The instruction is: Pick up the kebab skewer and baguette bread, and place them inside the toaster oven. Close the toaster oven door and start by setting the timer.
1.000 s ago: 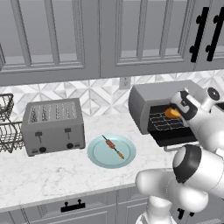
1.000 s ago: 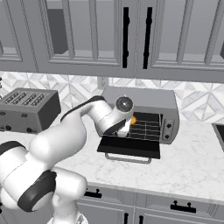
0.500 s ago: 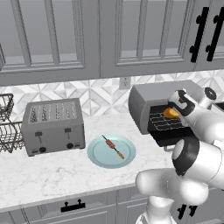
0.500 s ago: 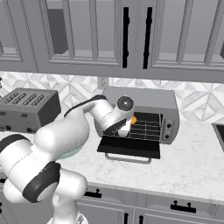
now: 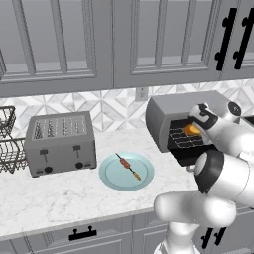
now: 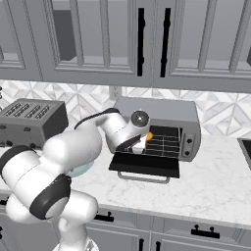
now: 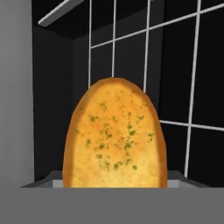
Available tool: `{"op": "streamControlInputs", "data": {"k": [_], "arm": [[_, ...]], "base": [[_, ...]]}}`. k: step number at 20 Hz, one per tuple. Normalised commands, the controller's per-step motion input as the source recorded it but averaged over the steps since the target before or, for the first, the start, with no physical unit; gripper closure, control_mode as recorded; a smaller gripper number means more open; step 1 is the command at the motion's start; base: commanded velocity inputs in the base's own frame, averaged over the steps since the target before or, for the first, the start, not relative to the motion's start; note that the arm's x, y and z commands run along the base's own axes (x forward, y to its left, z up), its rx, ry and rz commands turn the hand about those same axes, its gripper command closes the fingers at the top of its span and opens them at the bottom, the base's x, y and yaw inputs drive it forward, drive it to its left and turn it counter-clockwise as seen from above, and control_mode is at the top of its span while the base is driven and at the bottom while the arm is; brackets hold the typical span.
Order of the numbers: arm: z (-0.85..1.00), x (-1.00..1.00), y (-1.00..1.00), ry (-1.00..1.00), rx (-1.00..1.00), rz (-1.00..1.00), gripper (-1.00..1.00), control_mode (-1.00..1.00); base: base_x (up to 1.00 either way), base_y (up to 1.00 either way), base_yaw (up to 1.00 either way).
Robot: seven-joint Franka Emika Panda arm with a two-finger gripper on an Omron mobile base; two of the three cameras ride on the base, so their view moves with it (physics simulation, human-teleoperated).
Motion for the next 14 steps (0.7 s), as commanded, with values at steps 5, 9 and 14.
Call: {"op": "streamControlInputs", "data": {"k": [5, 9, 14], "arm": [[0.00, 0.29, 0.03, 0.00, 0.00, 0.00, 1.00, -1.00], [0.00, 0.30, 0.01, 0.00, 0.00, 0.00, 1.00, -1.00], [-0.20, 0.13, 0.02, 0.00, -0.01, 0.00, 1.00, -1.00]], "base": [[0.00, 0.00, 0.00], [0.00, 0.00, 0.00], [0.00, 0.00, 0.00]]}}
